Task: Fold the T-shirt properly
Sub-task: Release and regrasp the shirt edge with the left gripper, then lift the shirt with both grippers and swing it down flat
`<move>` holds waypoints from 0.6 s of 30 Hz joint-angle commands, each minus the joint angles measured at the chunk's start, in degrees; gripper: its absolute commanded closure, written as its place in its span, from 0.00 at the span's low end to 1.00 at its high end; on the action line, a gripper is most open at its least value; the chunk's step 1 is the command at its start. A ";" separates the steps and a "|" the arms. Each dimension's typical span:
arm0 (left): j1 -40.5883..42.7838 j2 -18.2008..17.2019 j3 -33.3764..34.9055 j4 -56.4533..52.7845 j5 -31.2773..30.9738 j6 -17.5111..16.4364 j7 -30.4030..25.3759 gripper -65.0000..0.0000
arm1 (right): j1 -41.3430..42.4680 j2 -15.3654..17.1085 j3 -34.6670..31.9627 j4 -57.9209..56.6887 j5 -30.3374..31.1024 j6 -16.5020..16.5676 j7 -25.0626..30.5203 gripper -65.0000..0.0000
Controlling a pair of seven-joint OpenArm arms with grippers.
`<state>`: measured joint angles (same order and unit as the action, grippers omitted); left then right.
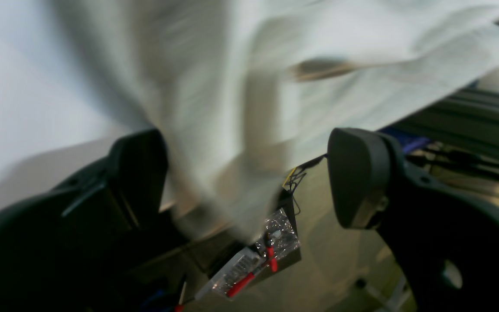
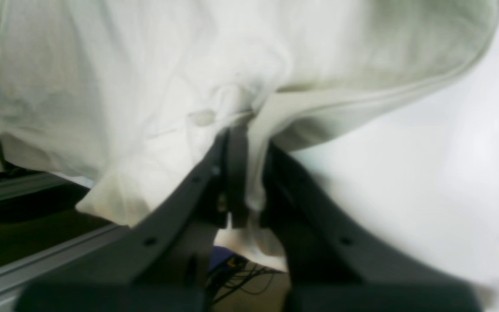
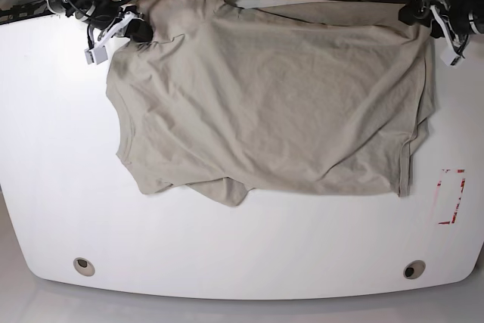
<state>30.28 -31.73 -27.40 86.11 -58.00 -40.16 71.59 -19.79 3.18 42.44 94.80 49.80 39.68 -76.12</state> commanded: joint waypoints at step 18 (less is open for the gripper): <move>-0.79 3.02 1.77 3.61 2.31 0.16 2.39 0.91 | 0.06 0.64 0.25 0.89 1.32 0.32 0.64 1.00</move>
<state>29.19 -27.81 -25.26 89.36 -55.75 -40.10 73.67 -19.81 3.22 42.44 94.80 49.78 39.68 -76.09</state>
